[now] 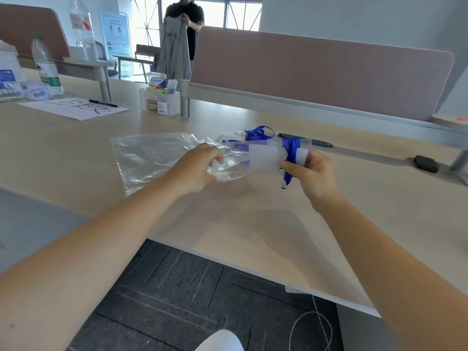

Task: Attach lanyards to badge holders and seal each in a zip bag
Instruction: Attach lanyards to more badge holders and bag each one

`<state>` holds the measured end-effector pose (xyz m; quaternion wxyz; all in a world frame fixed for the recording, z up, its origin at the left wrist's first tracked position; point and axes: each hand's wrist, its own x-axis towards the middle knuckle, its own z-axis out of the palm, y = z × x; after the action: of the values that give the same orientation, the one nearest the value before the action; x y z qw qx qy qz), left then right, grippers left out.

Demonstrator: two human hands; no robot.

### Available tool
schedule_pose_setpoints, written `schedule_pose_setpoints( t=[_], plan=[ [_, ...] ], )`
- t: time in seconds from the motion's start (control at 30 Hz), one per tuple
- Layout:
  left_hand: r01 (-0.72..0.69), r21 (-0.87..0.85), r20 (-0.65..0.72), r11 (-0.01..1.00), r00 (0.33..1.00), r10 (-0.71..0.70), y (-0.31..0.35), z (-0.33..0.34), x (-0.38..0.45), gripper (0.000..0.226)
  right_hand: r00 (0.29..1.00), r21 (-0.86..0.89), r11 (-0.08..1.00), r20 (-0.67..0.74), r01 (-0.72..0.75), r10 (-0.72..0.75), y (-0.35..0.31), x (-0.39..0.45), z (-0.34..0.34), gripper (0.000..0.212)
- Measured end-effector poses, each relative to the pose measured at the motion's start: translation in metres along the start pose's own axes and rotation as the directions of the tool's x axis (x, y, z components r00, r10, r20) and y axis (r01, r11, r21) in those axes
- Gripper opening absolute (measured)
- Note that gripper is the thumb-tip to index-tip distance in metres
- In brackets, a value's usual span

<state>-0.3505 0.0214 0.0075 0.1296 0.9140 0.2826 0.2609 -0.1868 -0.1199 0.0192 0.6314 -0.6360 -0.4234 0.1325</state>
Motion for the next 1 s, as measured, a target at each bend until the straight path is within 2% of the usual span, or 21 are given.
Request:
schedule_pose_setpoints(
  t=[0.1,0.2,0.23,0.27,0.37,0.47,0.53,0.7,0.87,0.93,1.0],
  plan=[
    [-0.013,-0.002,0.014,1.000,1.000,0.013,0.007,-0.003,0.003,0.040,0.999,-0.140,0.989,0.009,0.049,-0.048,0.001,0.000,-0.004,0.002],
    [-0.032,-0.014,0.022,0.999,0.999,0.032,0.013,-0.006,0.004,0.040,0.990,-0.314,0.939,0.037,0.138,-0.133,0.001,0.002,-0.006,0.016],
    [-0.040,-0.028,0.023,0.999,0.999,0.041,0.015,-0.006,0.004,0.040,0.987,-0.366,0.917,0.045,0.159,-0.153,0.002,0.003,-0.007,0.011],
    [-0.050,-0.048,0.021,0.998,0.999,0.051,0.018,-0.006,0.005,0.039,0.984,-0.424,0.888,0.045,0.177,-0.175,0.002,0.003,-0.008,0.002],
    [-0.079,-0.106,-0.006,0.991,0.997,0.078,0.027,-0.003,0.006,0.038,0.968,-0.574,0.782,0.097,0.243,-0.230,0.001,0.002,-0.009,0.007],
    [-0.114,-0.152,-0.026,0.982,0.993,0.111,0.036,0.001,0.010,0.041,0.950,-0.721,0.623,0.180,0.304,-0.255,0.000,0.003,-0.009,0.017],
    [-0.144,-0.177,-0.040,0.974,0.989,0.139,0.041,0.002,0.012,0.040,0.947,-0.745,0.591,0.187,0.311,-0.263,0.000,0.004,-0.009,0.023],
    [-0.142,-0.283,-0.018,0.948,0.990,0.143,0.043,-0.002,0.009,0.039,0.969,-0.759,0.604,0.164,0.243,-0.184,0.000,0.008,-0.008,0.020],
    [-0.019,-0.359,0.016,0.933,1.000,0.026,0.026,-0.012,0.001,0.068,0.981,-0.767,0.613,0.121,0.190,-0.153,0.001,0.010,-0.011,0.020],
    [0.008,-0.356,0.042,0.934,0.999,0.008,0.019,-0.013,-0.002,0.073,0.987,-0.765,0.625,0.104,0.159,-0.124,0.001,0.011,-0.011,0.021],
    [-0.003,-0.284,0.064,0.959,0.998,0.022,0.016,-0.011,-0.003,0.068,0.988,-0.763,0.629,0.096,0.149,-0.118,0.001,0.013,-0.011,0.020]
  ],
)
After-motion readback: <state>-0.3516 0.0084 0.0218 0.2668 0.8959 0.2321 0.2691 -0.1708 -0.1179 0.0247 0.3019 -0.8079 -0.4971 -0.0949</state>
